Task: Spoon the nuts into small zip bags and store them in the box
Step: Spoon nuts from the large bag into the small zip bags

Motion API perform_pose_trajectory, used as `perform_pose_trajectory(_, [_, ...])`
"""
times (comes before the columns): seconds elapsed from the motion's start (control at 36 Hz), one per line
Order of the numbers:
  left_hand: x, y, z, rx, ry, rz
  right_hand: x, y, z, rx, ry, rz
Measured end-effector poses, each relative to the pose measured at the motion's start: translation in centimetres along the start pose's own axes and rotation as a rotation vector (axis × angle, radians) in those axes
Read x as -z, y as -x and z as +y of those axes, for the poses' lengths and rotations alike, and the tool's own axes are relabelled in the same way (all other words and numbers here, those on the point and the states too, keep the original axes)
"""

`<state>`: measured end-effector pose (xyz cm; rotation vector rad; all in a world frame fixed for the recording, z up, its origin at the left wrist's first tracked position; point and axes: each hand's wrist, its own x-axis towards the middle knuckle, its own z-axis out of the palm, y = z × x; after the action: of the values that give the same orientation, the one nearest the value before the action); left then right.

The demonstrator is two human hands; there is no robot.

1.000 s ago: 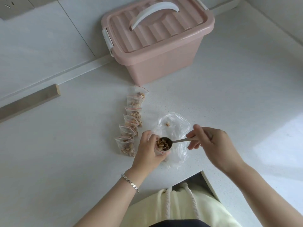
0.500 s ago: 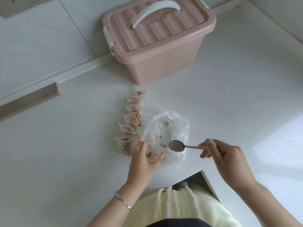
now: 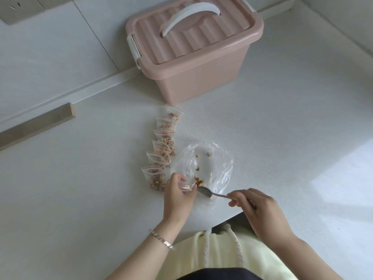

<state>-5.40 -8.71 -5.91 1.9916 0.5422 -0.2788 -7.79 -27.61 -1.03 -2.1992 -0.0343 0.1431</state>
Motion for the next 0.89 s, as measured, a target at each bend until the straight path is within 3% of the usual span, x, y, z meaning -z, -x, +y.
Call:
perform_pose_trajectory(0.11, [0.1, 0.4, -0.3, -0.034, -0.073, 0.012, 0.2, 0.5, 0.8, -0.165, -0.101, 0.115])
perform_pose_trajectory(0.22, [0.1, 1.2, -0.8, -0.034, -0.159, 0.036, -0.2, 0.5, 1.5, -0.328, -0.182, 0.105])
perform_pose_trajectory(0.53, [-0.3, -0.3, -1.2, 0.072, 0.046, -0.020, -1.7, -0.3, 1.9, -0.437, -0.332, 0.067])
perform_pose_trajectory(0.89, [-0.8, -1.8, 0.3, -0.095, 0.050, -0.002, -2.0, -1.6, 3.5, -0.736, -0.665, 0.101])
